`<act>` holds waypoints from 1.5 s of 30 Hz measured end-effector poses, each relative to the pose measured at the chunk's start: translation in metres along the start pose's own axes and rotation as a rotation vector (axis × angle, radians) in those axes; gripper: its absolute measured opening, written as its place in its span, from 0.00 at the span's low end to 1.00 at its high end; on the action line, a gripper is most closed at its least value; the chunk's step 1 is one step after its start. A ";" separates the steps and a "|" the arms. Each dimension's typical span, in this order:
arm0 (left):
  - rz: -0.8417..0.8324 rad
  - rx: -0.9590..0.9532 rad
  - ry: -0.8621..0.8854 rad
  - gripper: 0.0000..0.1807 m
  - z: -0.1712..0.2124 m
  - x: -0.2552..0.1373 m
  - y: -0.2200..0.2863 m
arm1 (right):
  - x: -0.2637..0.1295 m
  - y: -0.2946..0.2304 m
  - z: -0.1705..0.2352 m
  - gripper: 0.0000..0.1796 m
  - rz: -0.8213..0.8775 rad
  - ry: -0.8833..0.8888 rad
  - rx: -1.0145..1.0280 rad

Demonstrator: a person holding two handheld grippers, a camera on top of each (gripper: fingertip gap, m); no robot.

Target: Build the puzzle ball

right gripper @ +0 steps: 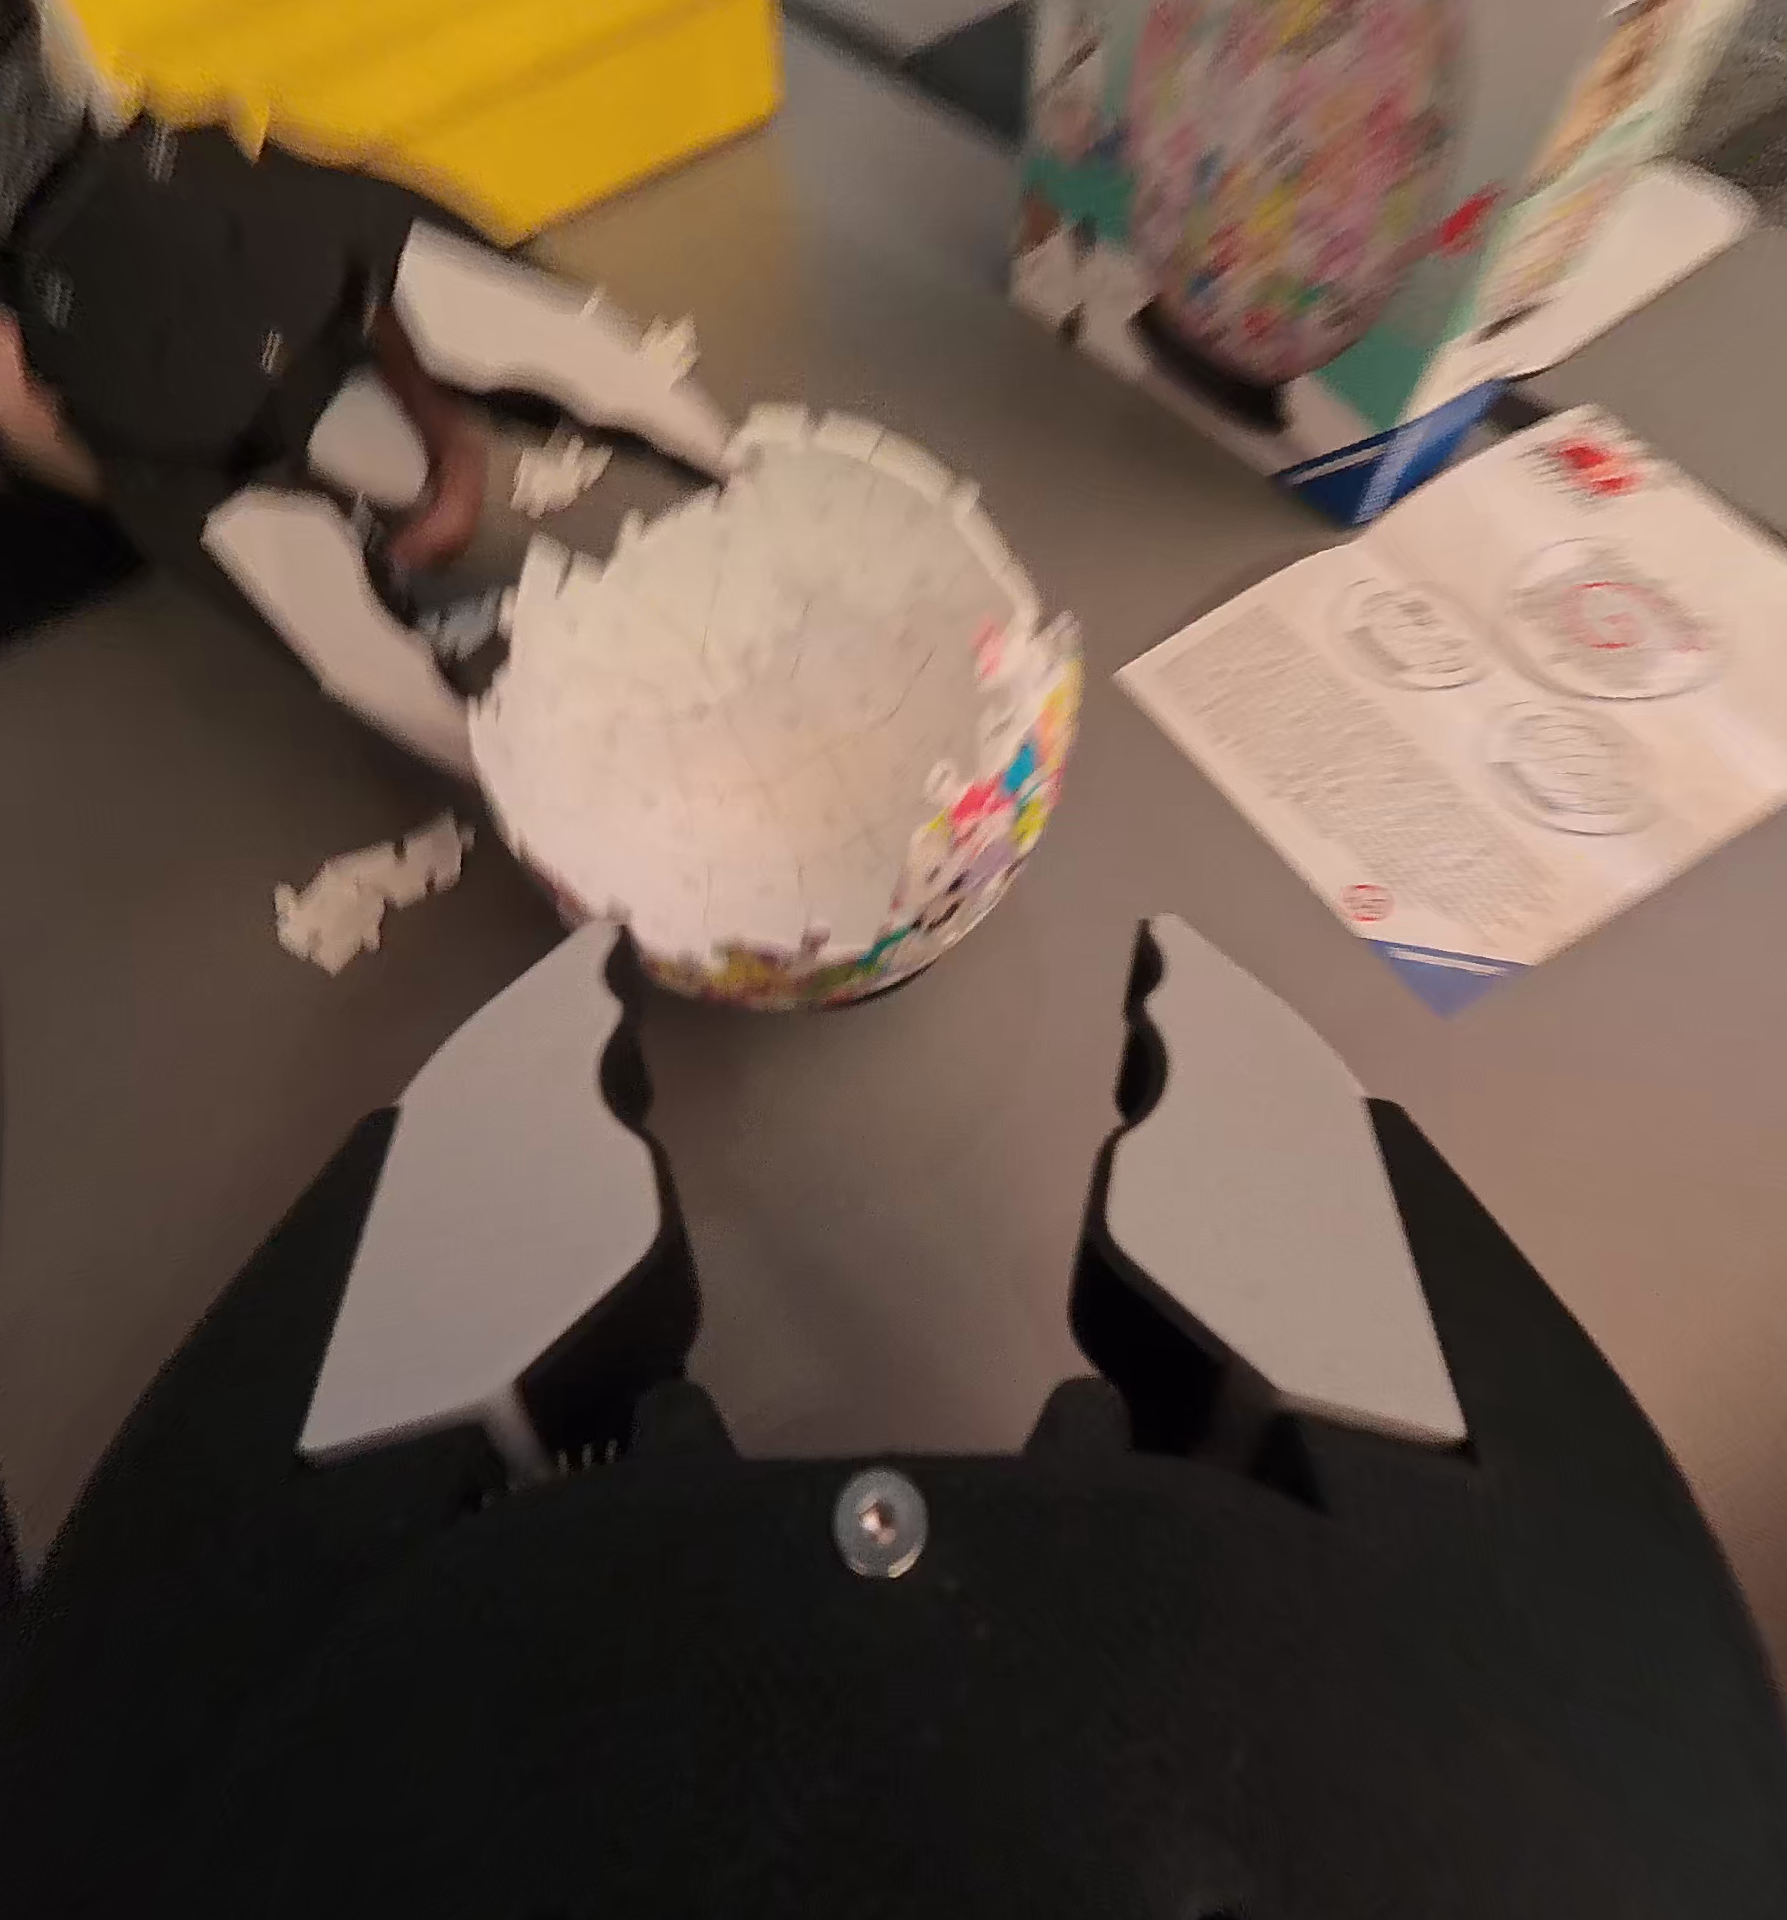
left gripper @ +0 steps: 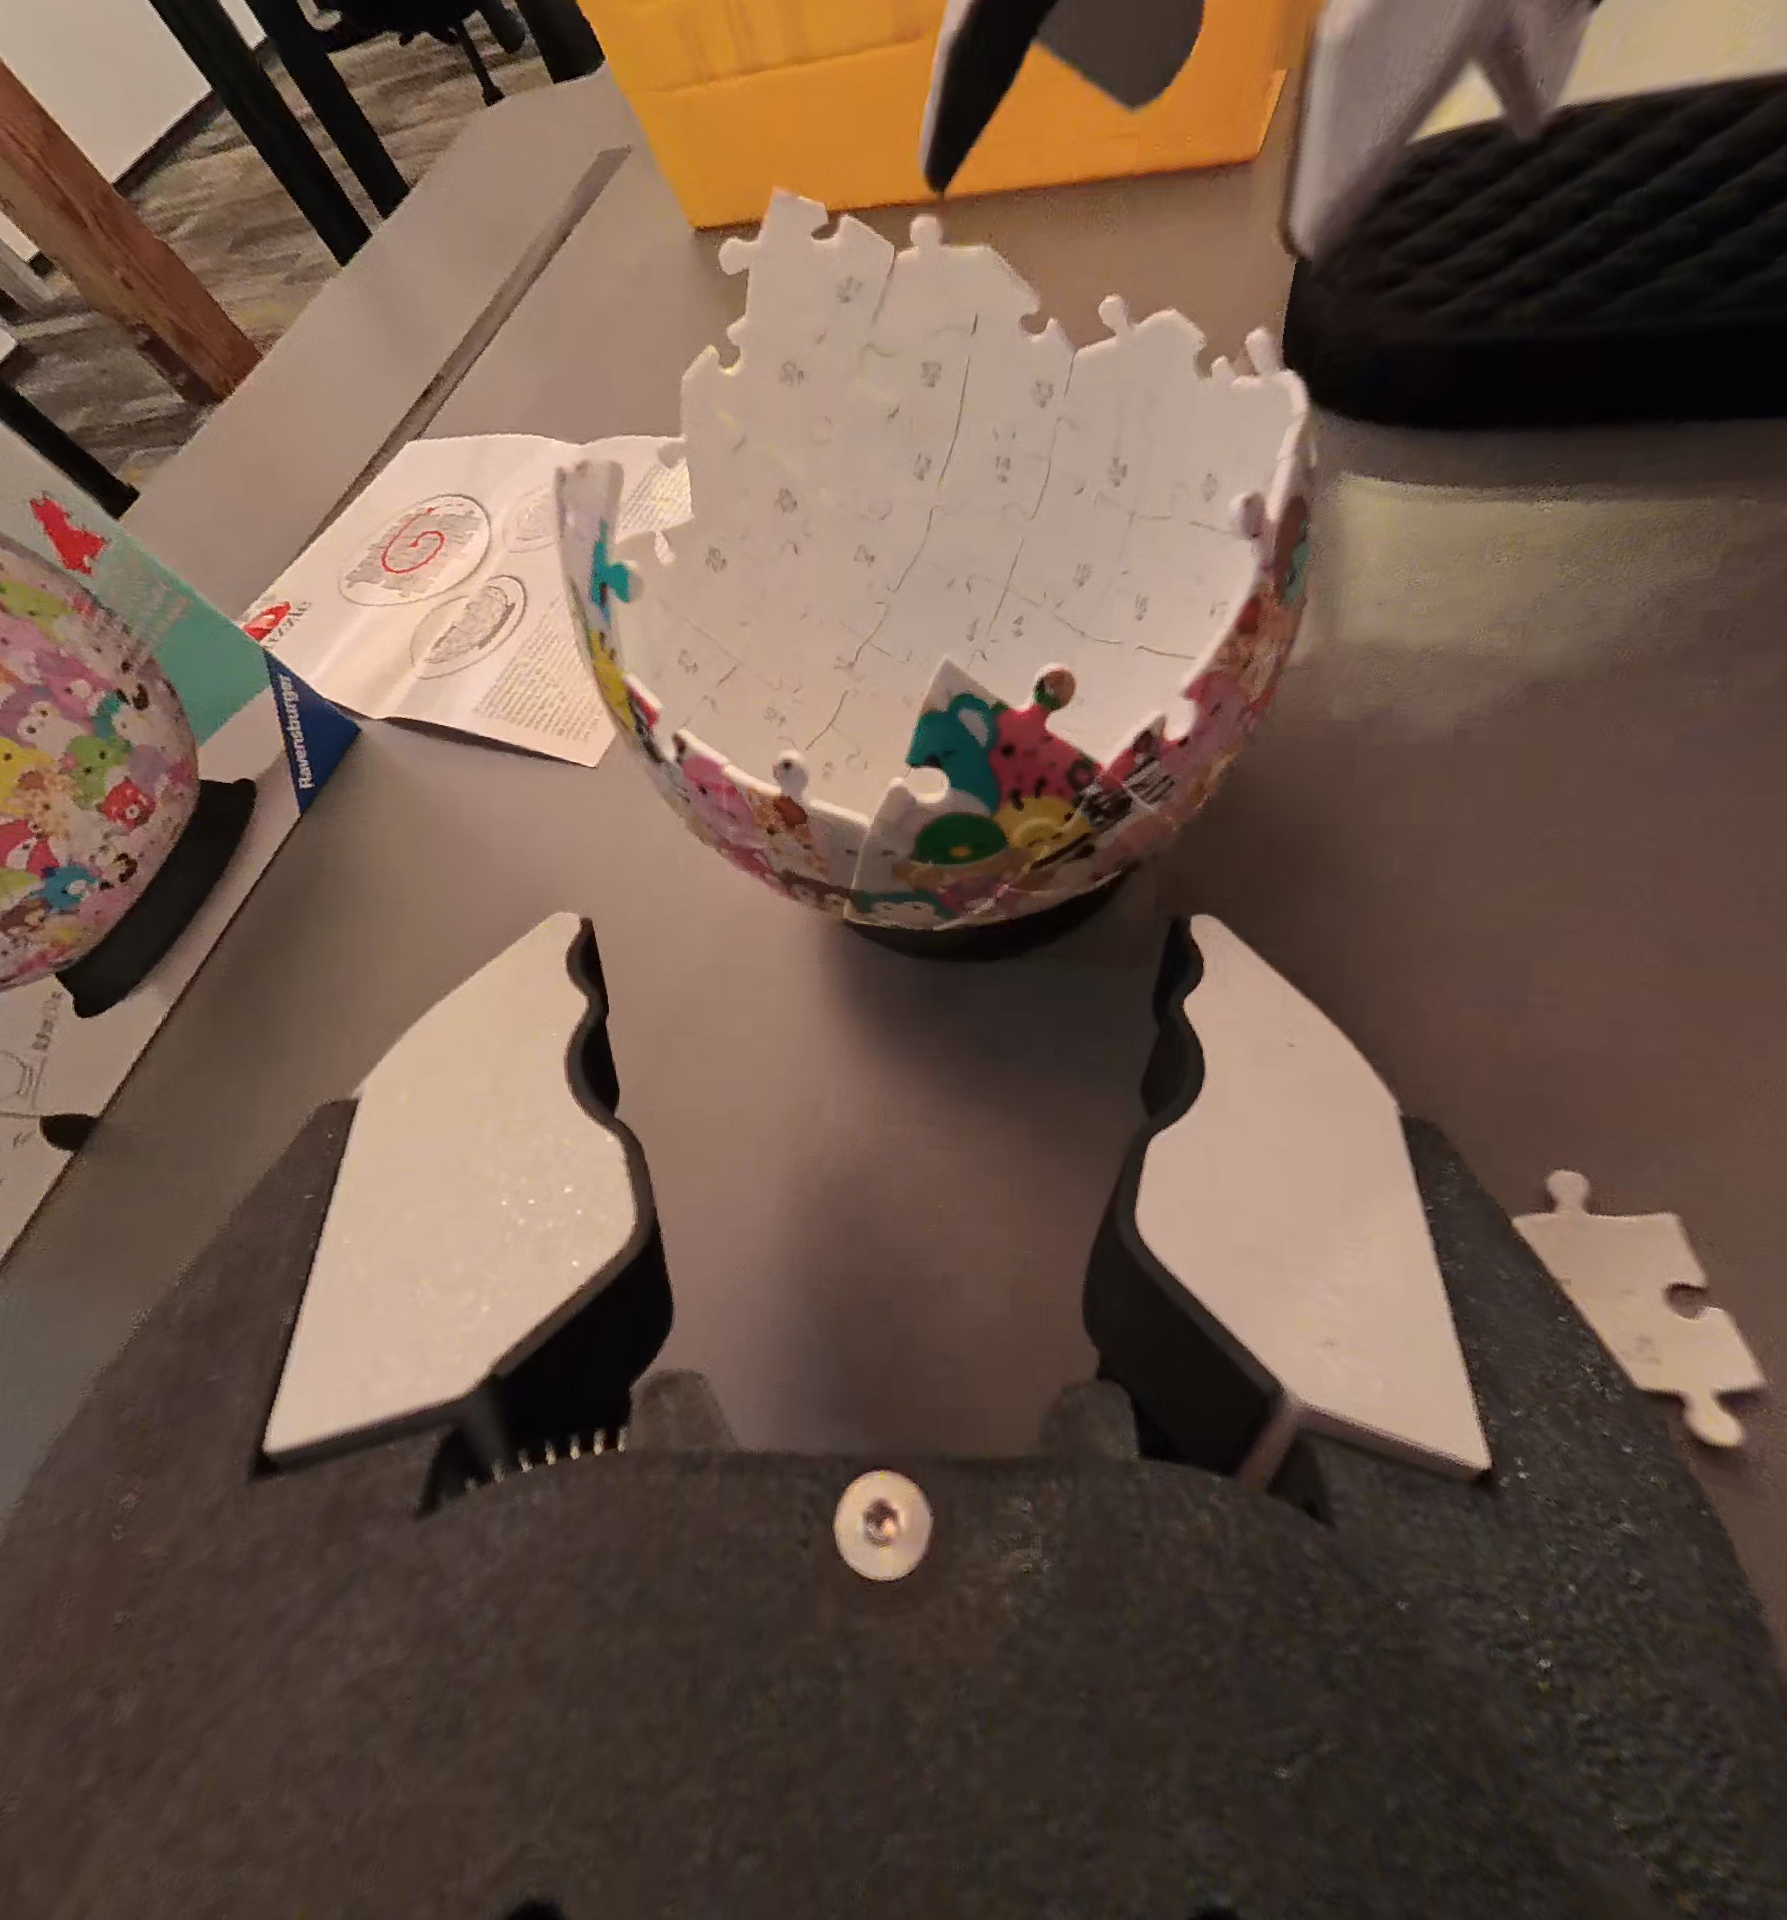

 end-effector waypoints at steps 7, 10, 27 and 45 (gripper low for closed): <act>-0.010 -0.076 -0.005 0.53 0.009 -0.012 -0.002 | 0.001 -0.005 -0.039 0.32 0.227 -0.154 0.119; -0.021 -0.116 -0.004 0.52 0.012 -0.016 -0.006 | 0.014 -0.010 -0.051 0.22 0.244 -0.241 0.191; -0.029 -0.209 0.053 0.47 0.010 -0.036 -0.010 | 0.043 0.005 -0.055 0.15 0.600 -0.551 0.260; 0.007 -0.268 0.052 0.46 0.016 -0.037 -0.011 | 0.055 0.012 -0.047 0.18 0.619 -0.698 0.290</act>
Point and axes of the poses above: each gripper's, where its closed fingertips meet, x out along the fingers, z out of its underside, y = z × x across the jaws, the point moved 7 cm from there along -x, back along the fingers, and after that the axes turned 7 degrees about -z, right-handed, at the moved point
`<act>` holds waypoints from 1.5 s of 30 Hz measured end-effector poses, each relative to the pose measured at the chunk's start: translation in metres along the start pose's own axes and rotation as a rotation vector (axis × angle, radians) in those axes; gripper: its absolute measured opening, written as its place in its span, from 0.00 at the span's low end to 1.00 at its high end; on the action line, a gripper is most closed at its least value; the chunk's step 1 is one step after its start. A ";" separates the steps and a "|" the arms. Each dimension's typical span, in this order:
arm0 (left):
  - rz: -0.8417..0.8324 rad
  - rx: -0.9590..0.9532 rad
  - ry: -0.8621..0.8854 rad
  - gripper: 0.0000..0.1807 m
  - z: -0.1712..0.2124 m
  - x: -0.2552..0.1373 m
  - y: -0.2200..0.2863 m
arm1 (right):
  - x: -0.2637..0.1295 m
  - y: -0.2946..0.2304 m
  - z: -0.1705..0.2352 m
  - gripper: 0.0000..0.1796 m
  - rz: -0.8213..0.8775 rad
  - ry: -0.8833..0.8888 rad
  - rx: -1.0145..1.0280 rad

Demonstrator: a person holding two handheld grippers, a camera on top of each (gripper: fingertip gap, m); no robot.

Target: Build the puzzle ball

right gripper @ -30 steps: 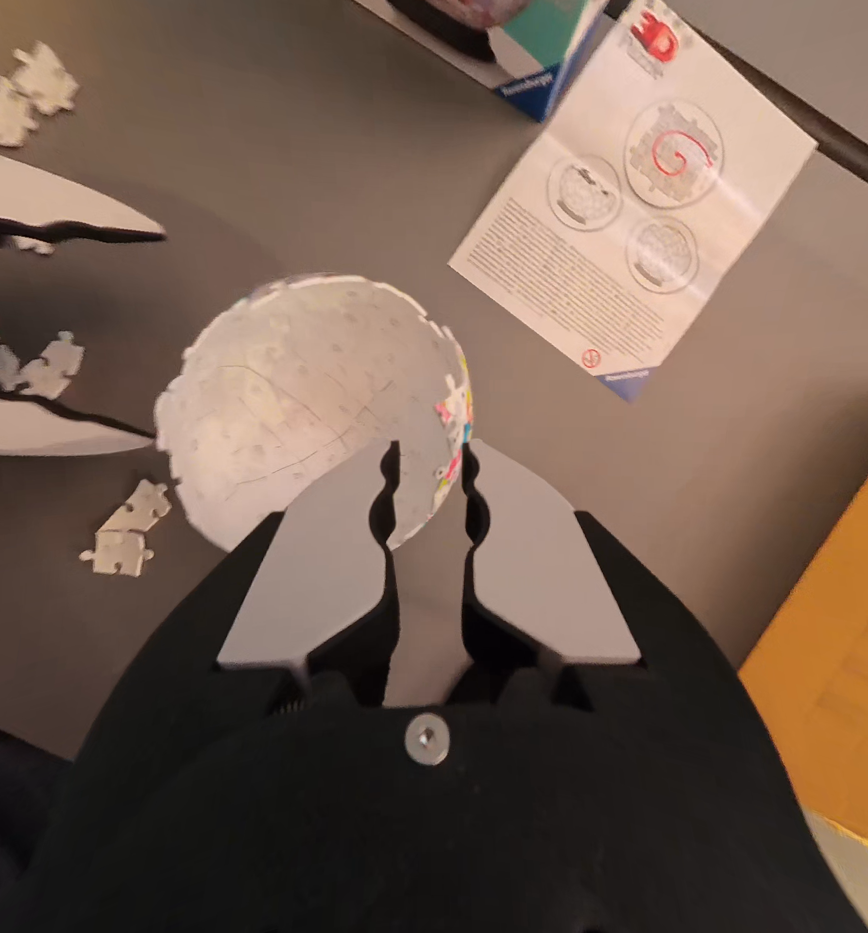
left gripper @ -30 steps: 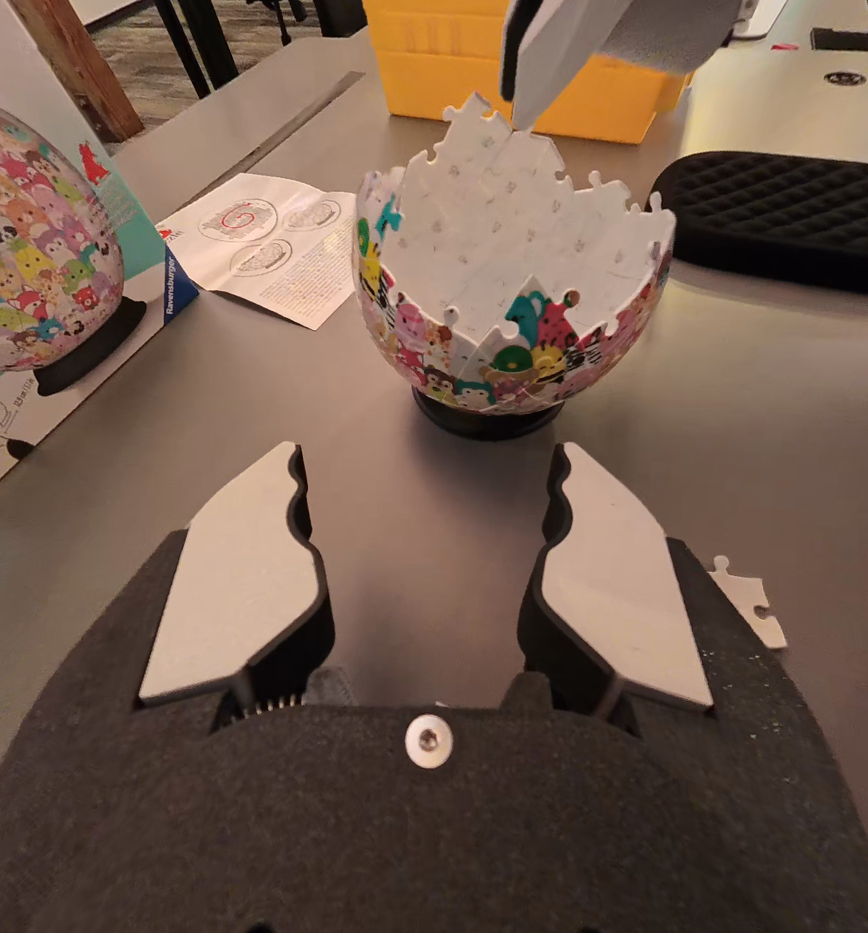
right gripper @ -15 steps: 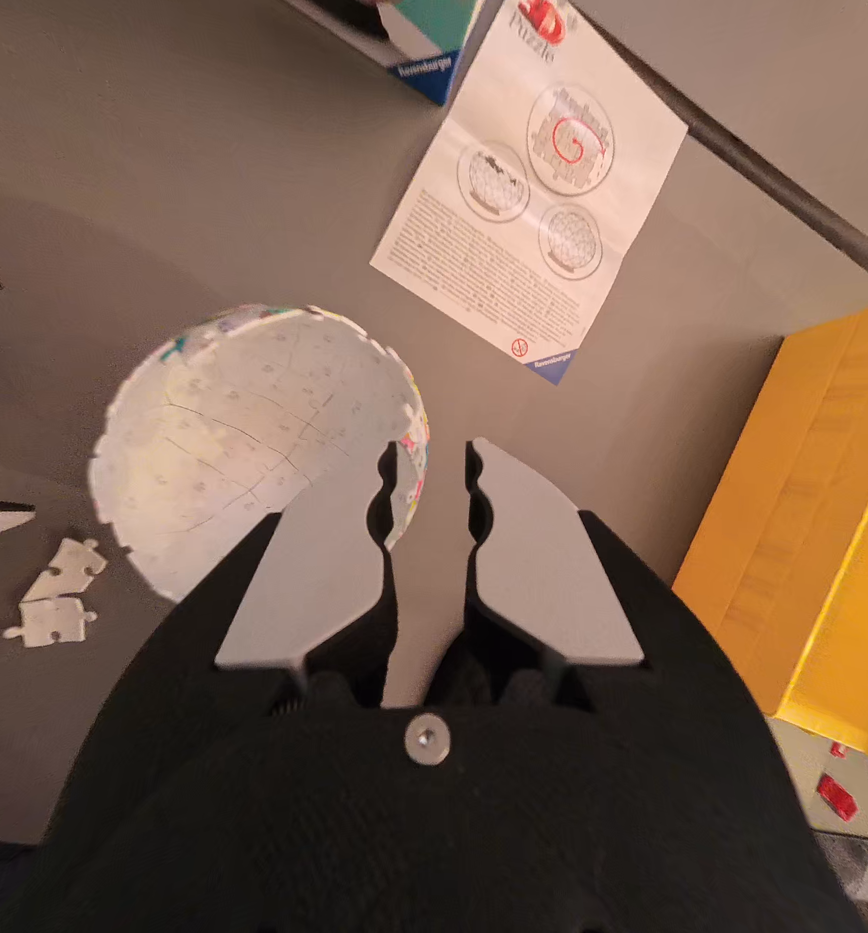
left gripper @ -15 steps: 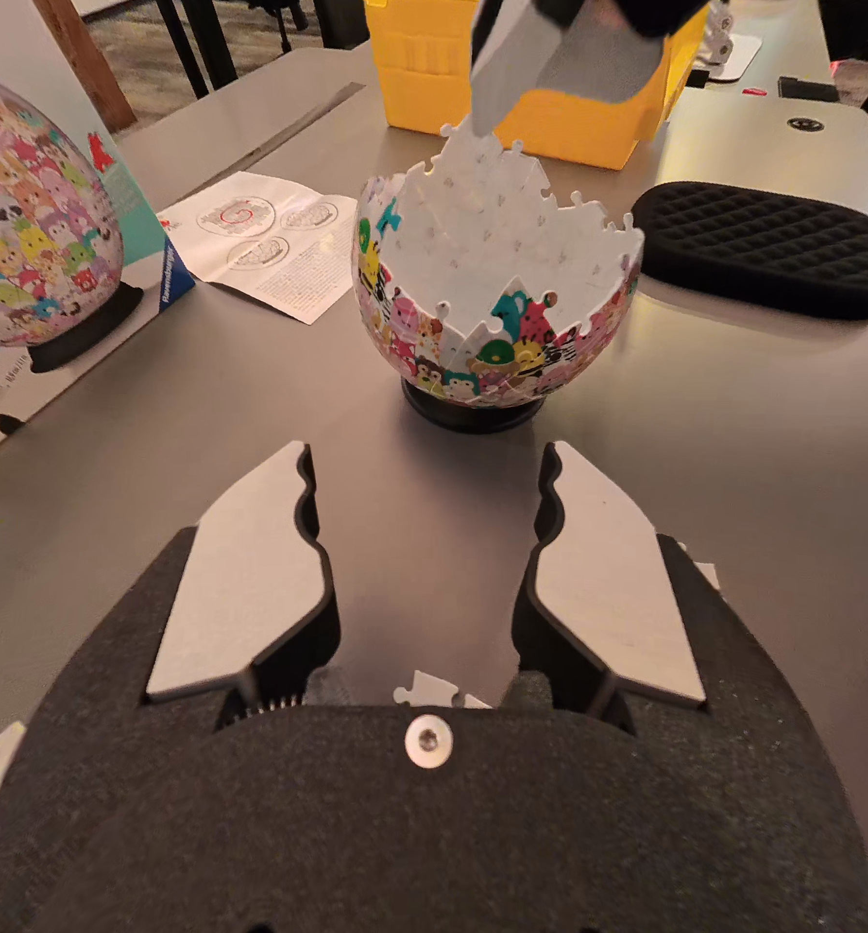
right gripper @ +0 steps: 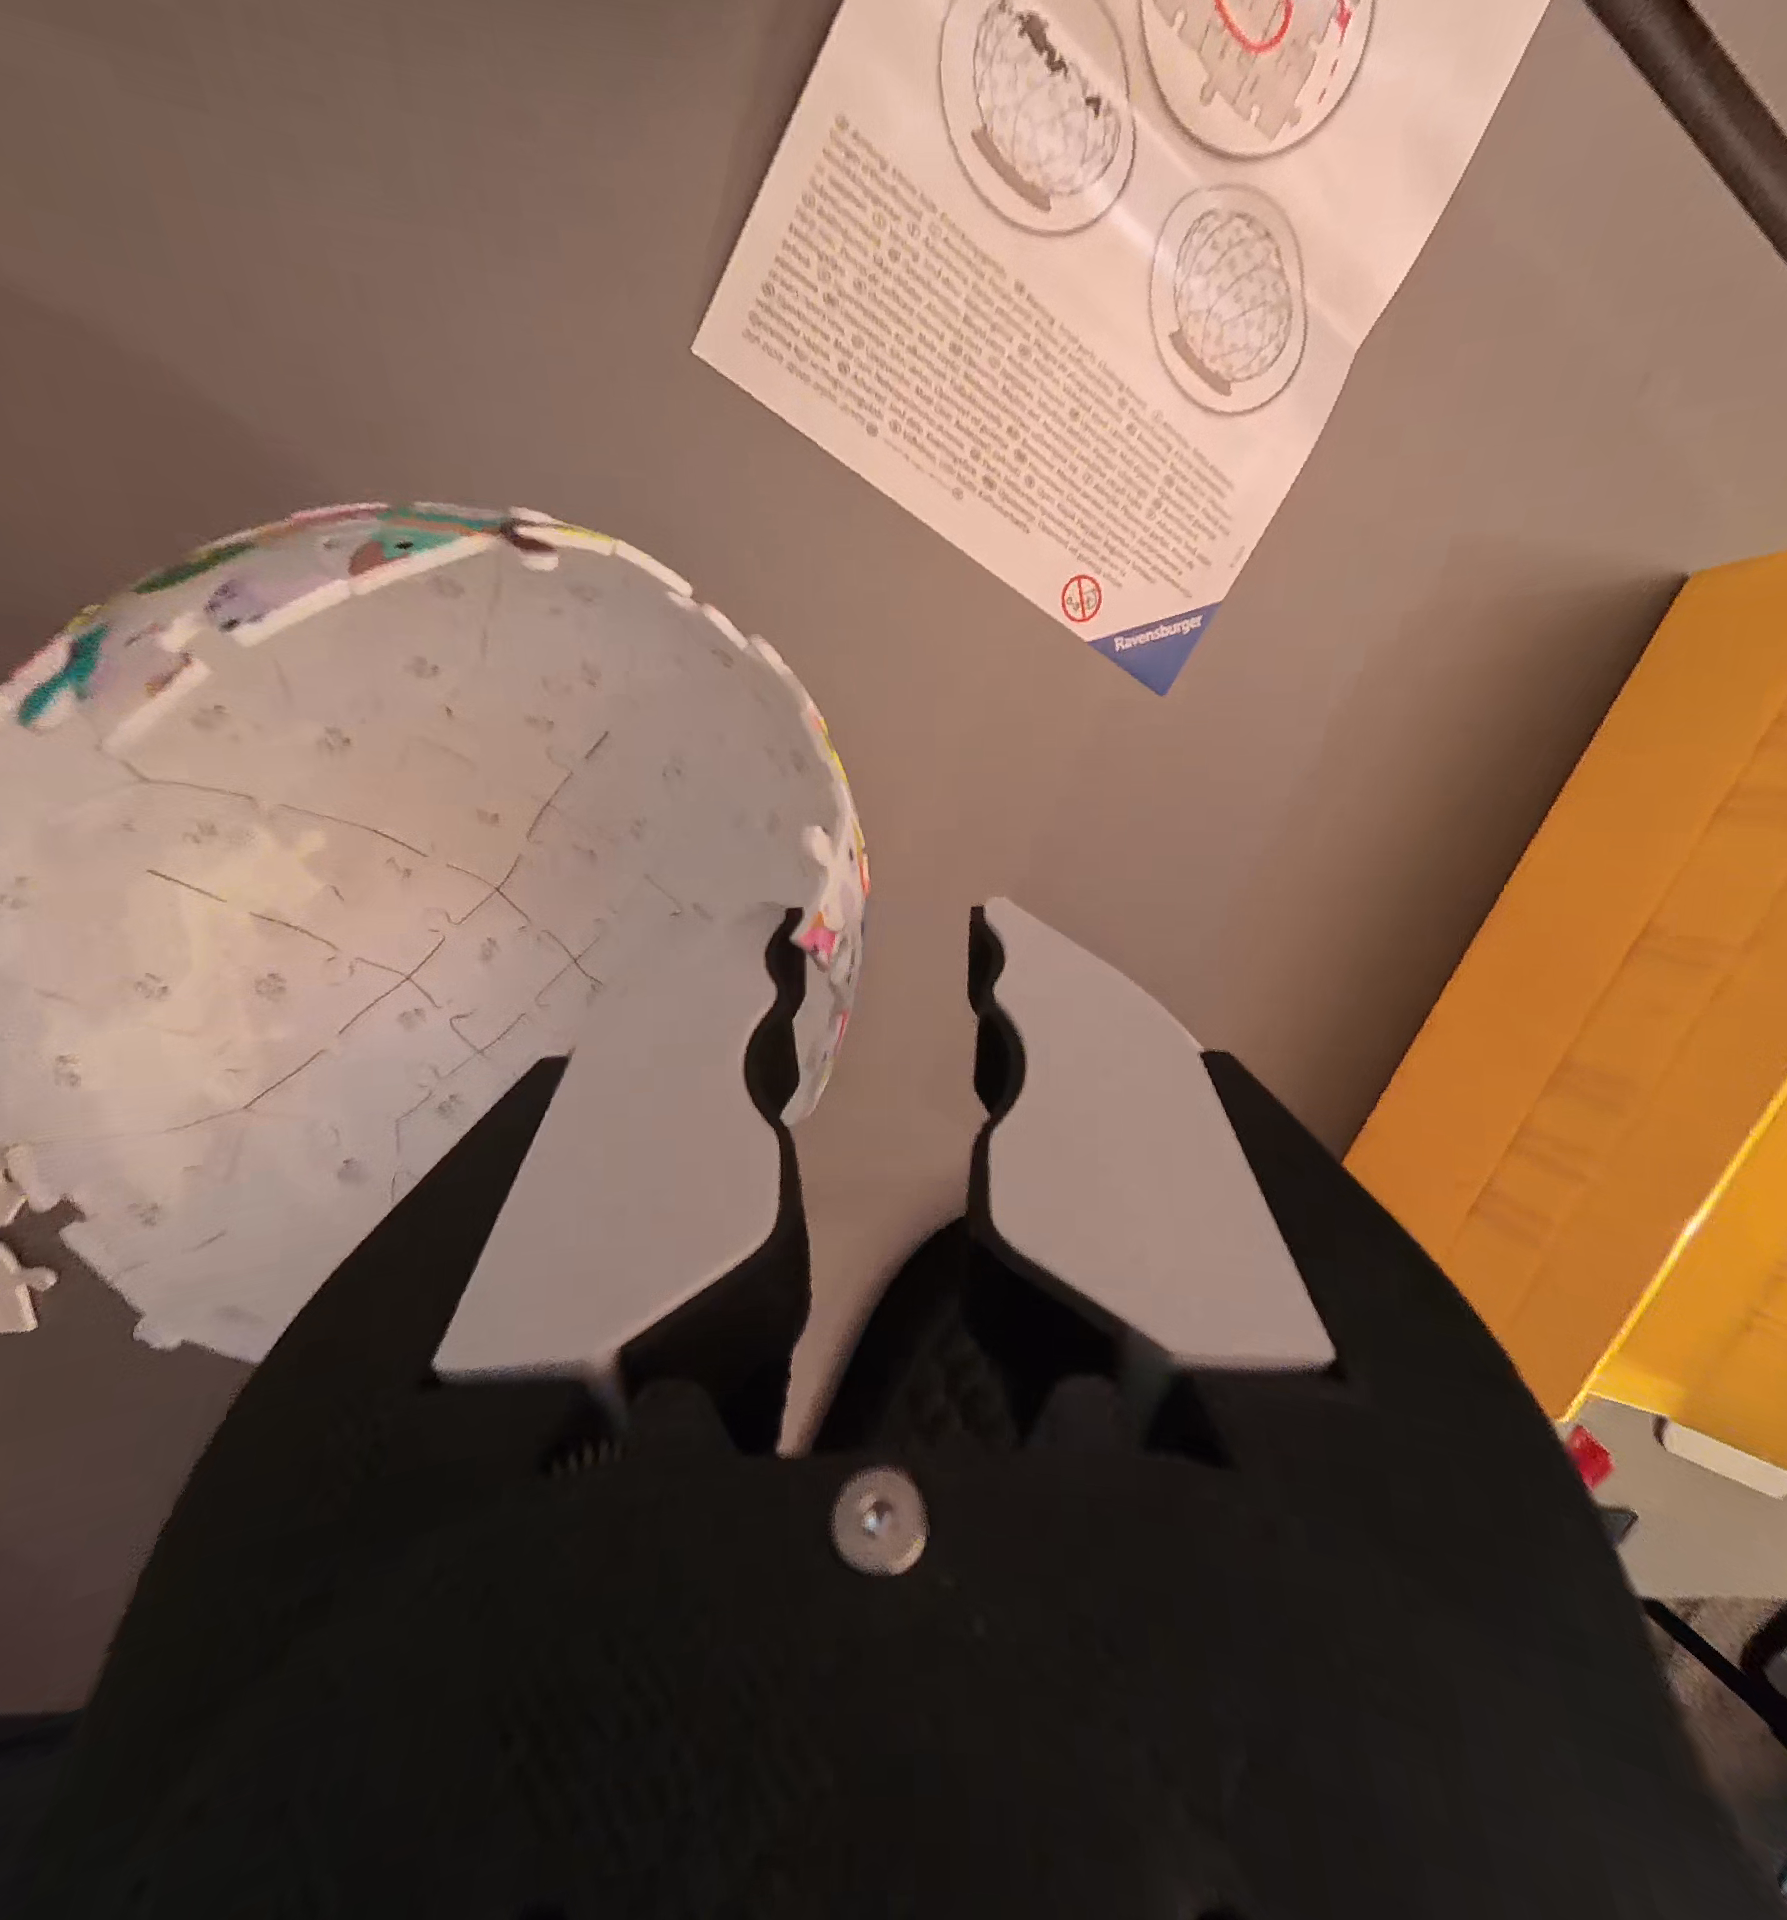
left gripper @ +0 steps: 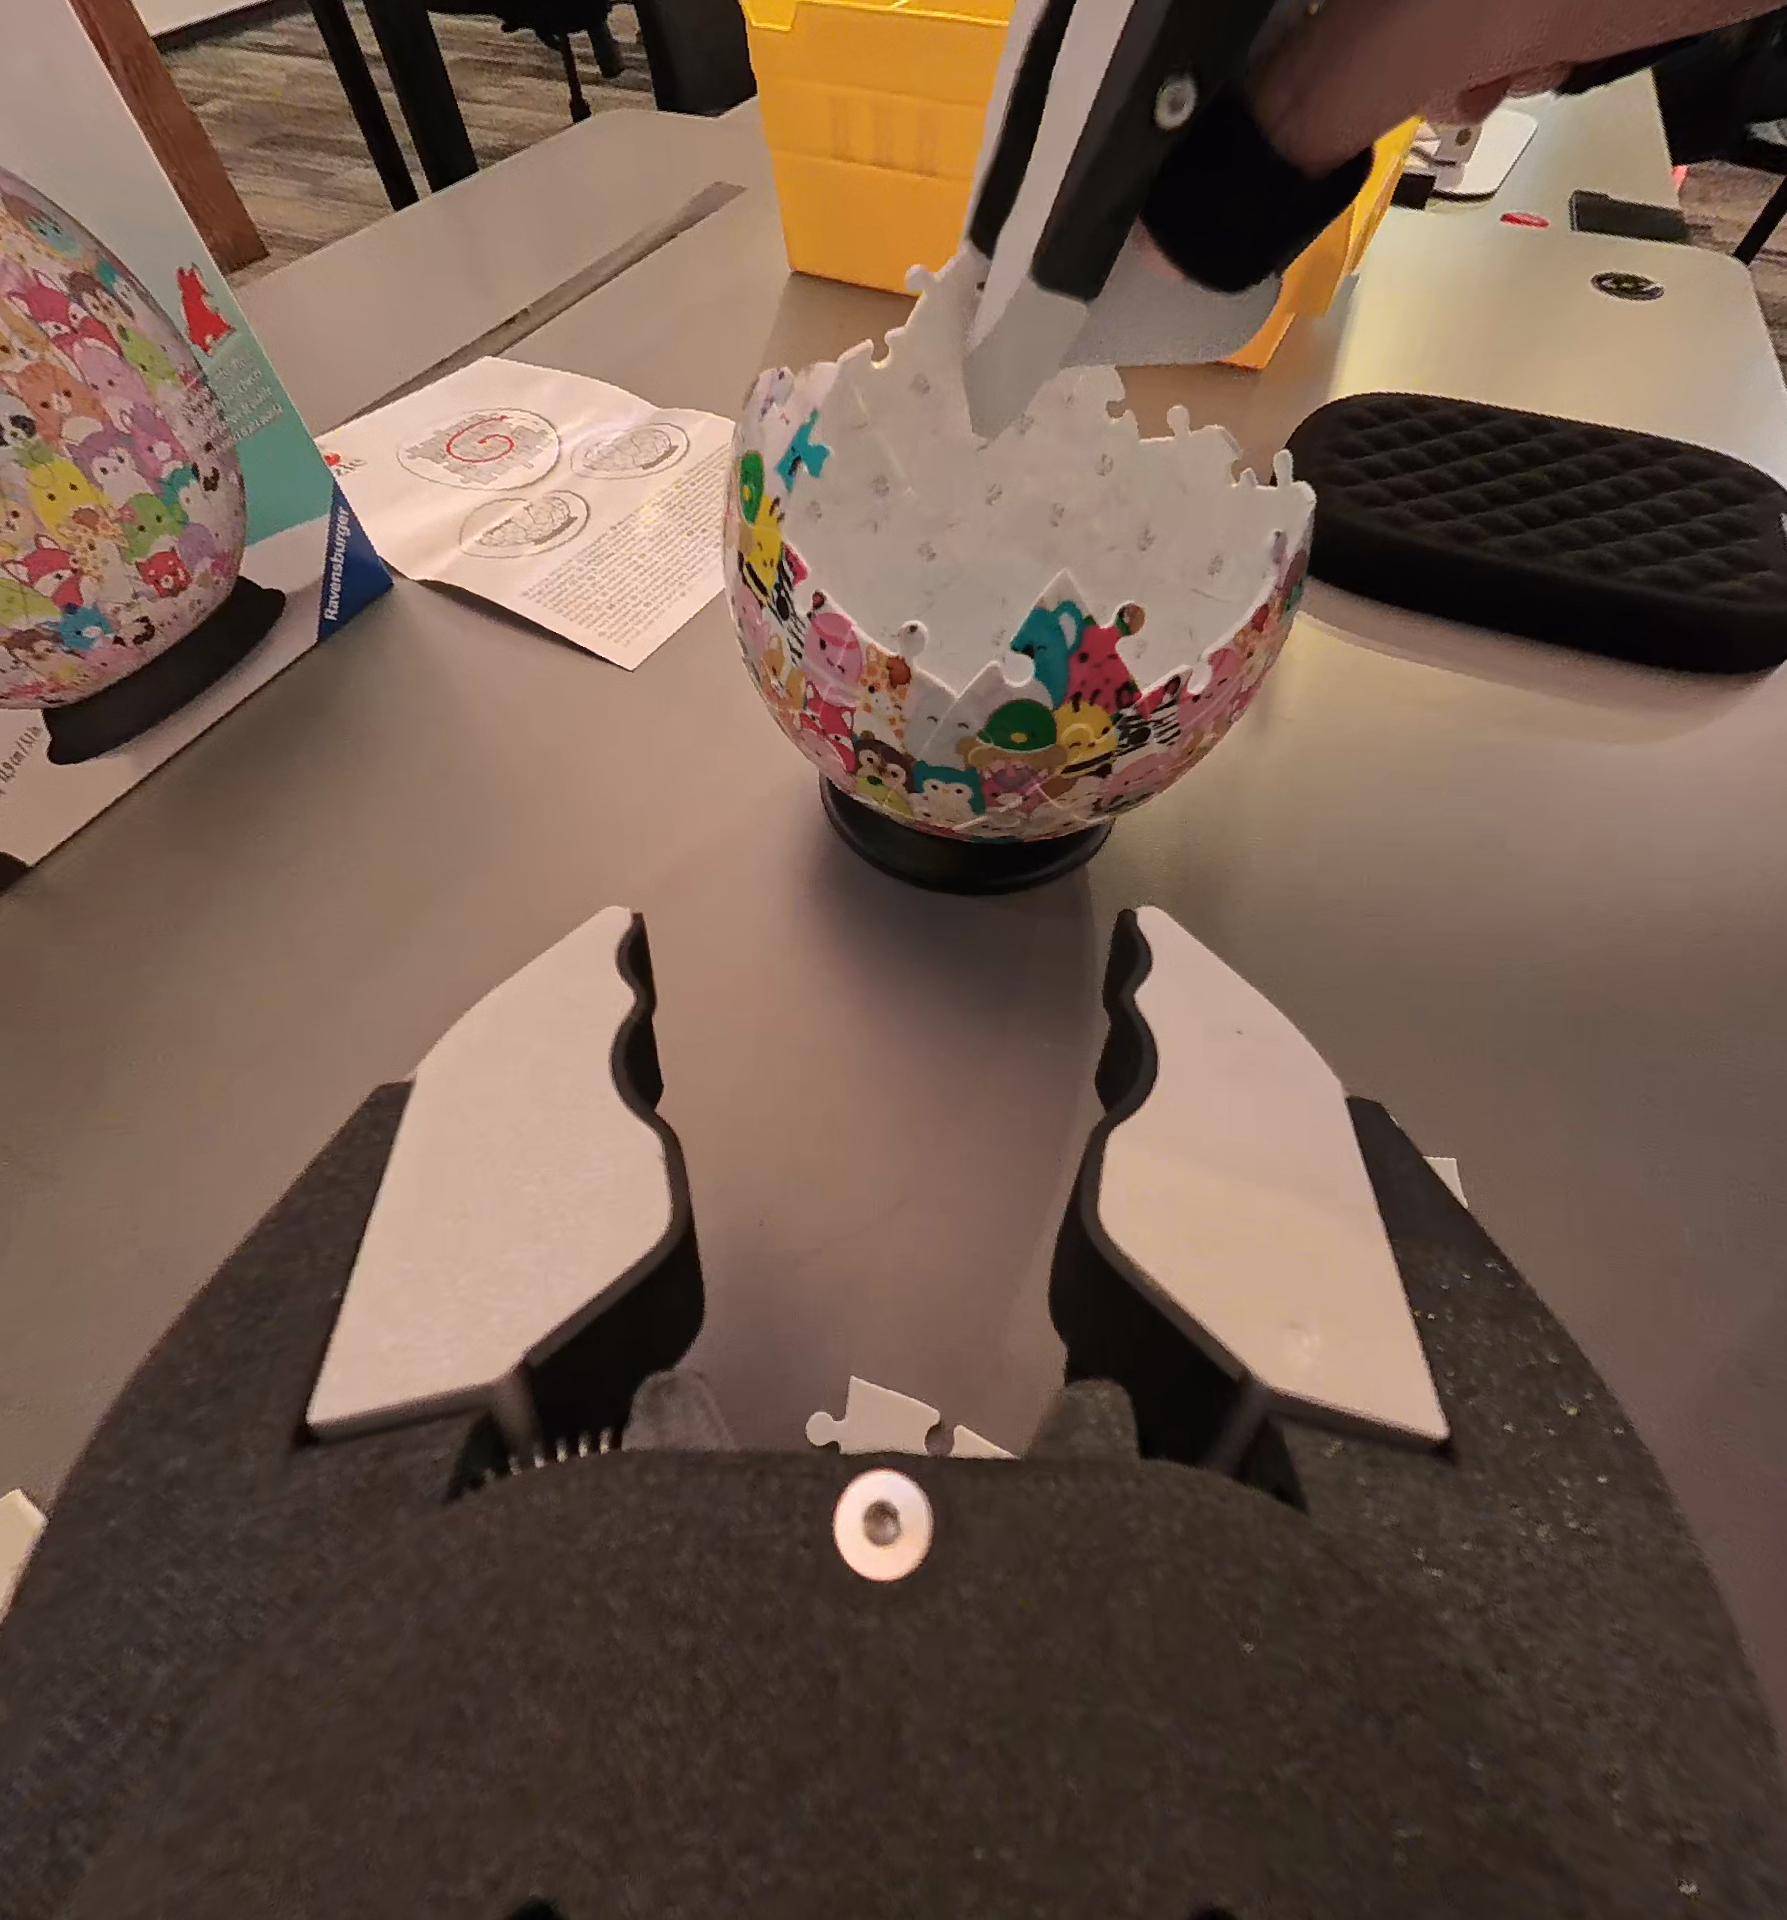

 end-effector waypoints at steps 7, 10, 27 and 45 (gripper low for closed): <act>0.005 -0.002 -0.005 0.45 0.001 0.001 -0.001 | 0.005 0.000 -0.004 0.17 0.022 -0.074 -0.012; 0.008 -0.002 -0.009 0.45 0.001 0.001 -0.001 | 0.007 0.001 -0.003 0.17 0.041 -0.127 -0.028; 0.011 0.007 -0.012 0.44 0.002 0.001 0.001 | 0.013 0.000 -0.007 0.06 0.045 -0.132 -0.081; 0.014 0.004 -0.002 0.44 0.002 0.000 0.001 | 0.000 0.004 -0.009 0.15 -0.012 -0.021 -0.060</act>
Point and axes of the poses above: each gripper's, where its closed fingertips meet, x out along the fingers, z out of its underside, y = z × x across the jaws, the point moved 7 cm from there along -x, back along the fingers, and after that the axes turned 7 degrees about -z, right-handed, at the moved point
